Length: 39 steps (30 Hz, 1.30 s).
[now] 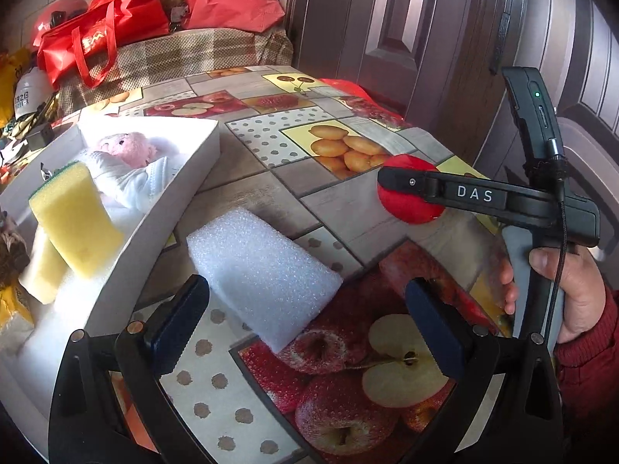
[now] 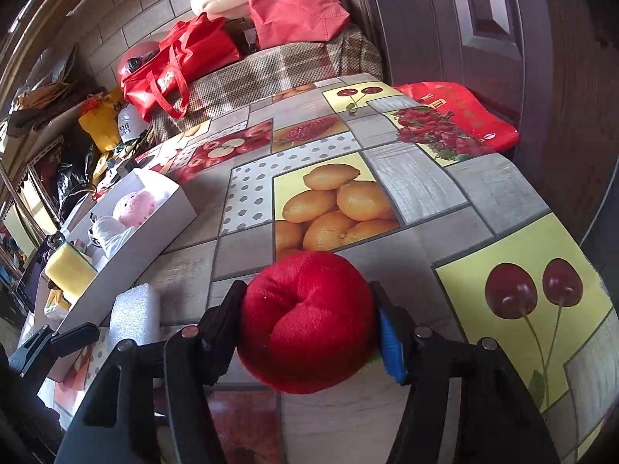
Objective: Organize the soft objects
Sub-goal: 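Grasp the white foam block with left tool while right grasps the red plush ball, then carry the foam block over the box while right carries the red plush there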
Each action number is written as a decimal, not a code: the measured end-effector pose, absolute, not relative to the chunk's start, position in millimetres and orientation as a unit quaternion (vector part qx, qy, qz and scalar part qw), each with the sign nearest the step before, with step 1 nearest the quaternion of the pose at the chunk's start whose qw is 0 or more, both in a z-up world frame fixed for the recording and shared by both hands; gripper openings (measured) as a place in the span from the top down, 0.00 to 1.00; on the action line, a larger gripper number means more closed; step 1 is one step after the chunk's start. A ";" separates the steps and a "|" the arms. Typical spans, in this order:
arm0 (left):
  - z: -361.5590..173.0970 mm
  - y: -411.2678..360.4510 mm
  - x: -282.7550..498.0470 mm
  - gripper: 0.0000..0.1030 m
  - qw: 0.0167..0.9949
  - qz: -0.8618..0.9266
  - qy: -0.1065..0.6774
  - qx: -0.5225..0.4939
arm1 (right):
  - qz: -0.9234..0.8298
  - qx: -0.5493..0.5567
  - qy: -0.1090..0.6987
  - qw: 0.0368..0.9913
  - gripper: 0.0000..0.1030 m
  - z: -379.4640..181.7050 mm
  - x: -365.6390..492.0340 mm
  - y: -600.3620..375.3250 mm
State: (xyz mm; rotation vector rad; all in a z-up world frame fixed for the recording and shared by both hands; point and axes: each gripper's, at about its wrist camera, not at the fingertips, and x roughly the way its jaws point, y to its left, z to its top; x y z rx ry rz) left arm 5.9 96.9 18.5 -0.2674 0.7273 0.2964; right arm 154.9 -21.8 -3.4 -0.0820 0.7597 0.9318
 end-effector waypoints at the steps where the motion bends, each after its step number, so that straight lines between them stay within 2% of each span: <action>1: 16.3 97.8 10.0 0.01 0.910 0.156 0.359 -0.137 | 0.437 -0.025 0.362 0.823 0.40 -3.9 159.7 -27.5; 5: 16.7 101.4 19.8 0.01 0.903 0.195 0.346 -0.163 | 0.440 -0.012 0.369 0.819 0.40 -4.7 163.2 -30.3; 12: 2.7 103.4 49.0 0.02 0.877 0.224 0.398 -0.150 | 0.445 0.001 0.372 0.814 0.39 -5.4 166.1 -32.2; 13: 2.8 103.8 49.5 0.06 0.878 0.224 0.397 -0.147 | 0.446 0.002 0.373 0.814 0.39 -5.8 166.2 -32.5; 14: 4.0 102.8 50.1 0.25 0.883 0.213 0.394 -0.142 | 0.446 0.003 0.373 0.813 0.39 -6.1 166.5 -33.1; 15: 5.2 100.3 51.6 0.38 0.886 0.207 0.394 -0.128 | 0.447 0.003 0.373 0.813 0.39 -6.0 166.5 -33.2; 16: 5.5 98.2 53.1 0.44 0.889 0.200 0.396 -0.116 | 0.447 0.004 0.373 0.813 0.39 -6.2 166.6 -33.3; 22: 11.7 91.8 50.3 0.45 0.907 0.148 0.377 -0.117 | 0.448 0.013 0.375 0.812 0.39 -6.8 168.3 -35.2; 30: 38.0 83.0 12.7 0.45 0.946 0.133 0.277 -0.105 | 0.443 0.020 0.361 0.820 0.39 -3.1 166.4 -40.0; 39: 58.5 68.8 -60.1 0.45 0.972 0.156 0.177 -0.012 | 0.441 -0.005 0.267 0.857 0.40 18.3 133.7 -46.1</action>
